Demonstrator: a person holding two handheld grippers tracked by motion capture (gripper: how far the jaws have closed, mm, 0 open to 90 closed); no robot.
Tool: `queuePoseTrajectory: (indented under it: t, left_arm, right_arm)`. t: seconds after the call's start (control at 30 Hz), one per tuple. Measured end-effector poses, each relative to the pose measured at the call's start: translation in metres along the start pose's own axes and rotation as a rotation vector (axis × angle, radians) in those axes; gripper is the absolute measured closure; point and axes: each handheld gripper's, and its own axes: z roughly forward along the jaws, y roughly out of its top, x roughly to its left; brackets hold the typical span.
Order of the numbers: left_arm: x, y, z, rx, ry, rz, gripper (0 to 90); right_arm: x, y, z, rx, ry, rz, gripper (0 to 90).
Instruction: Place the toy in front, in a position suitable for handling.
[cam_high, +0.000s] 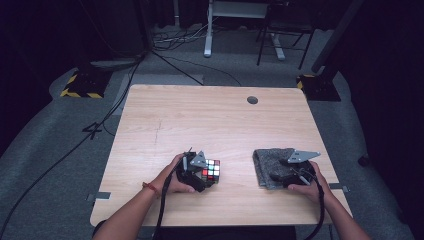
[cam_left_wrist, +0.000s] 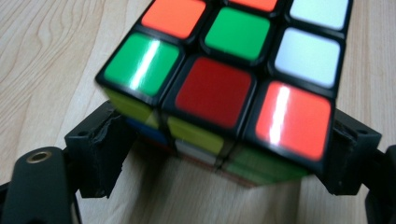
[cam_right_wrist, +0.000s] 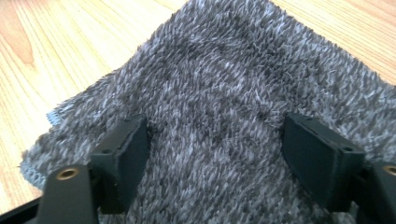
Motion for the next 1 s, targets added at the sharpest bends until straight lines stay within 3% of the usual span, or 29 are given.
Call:
queuePoseTrajectory:
  t: [0.03,0.07,0.1,0.17,0.2,0.23,0.3,0.4,0.57,0.7,0.9,1.0]
  left_arm:
    - [0.000,0.000,0.000,0.000,0.000,0.000,17.0]
    - [0.000,-0.001,-0.002,-0.010,0.005,0.035,16.9]
    - [0.002,-0.001,-0.003,-0.025,-0.010,0.043,17.1]
    - [0.005,0.000,-0.001,-0.025,-0.040,0.051,16.3]
    - [0.005,0.000,-0.001,-0.025,-0.040,0.051,15.7]
    - [0.007,0.002,0.002,-0.006,-0.034,0.058,16.1]
    - [0.008,0.003,0.003,-0.011,-0.039,0.053,16.0]
    - [0.007,0.007,0.006,-0.033,-0.076,0.058,16.0]
    - [0.005,0.009,0.009,-0.022,-0.078,0.062,19.7]
    - [0.004,0.010,0.007,-0.037,-0.093,0.061,31.7]
    - [0.001,0.011,0.008,-0.037,-0.092,0.077,32.5]
    - [0.003,0.010,0.010,-0.051,-0.104,0.043,26.1]
  right_arm:
    - [0.000,0.000,-0.001,0.003,0.001,0.000,31.8]
    - [-0.001,0.000,-0.002,0.001,0.002,0.002,36.2]
    - [-0.002,0.000,-0.003,-0.002,0.001,0.004,40.5]
    - [-0.003,-0.002,-0.004,-0.010,0.003,0.006,46.1]
    - [-0.003,-0.002,-0.004,-0.010,0.003,0.006,46.1]
    - [-0.005,-0.002,-0.005,-0.010,0.002,0.004,52.2]
    - [-0.005,-0.002,-0.005,-0.012,0.000,0.005,54.6]
    - [-0.005,-0.002,-0.007,-0.016,0.008,-0.006,66.1]
    - [-0.003,-0.002,-0.007,-0.016,0.006,-0.015,71.5]
    - [-0.001,-0.003,-0.008,-0.022,0.004,-0.016,74.7]
    - [-0.002,-0.005,-0.009,-0.035,0.006,-0.022,76.5]
    - [-0.002,-0.006,-0.009,-0.039,0.012,-0.017,76.4]
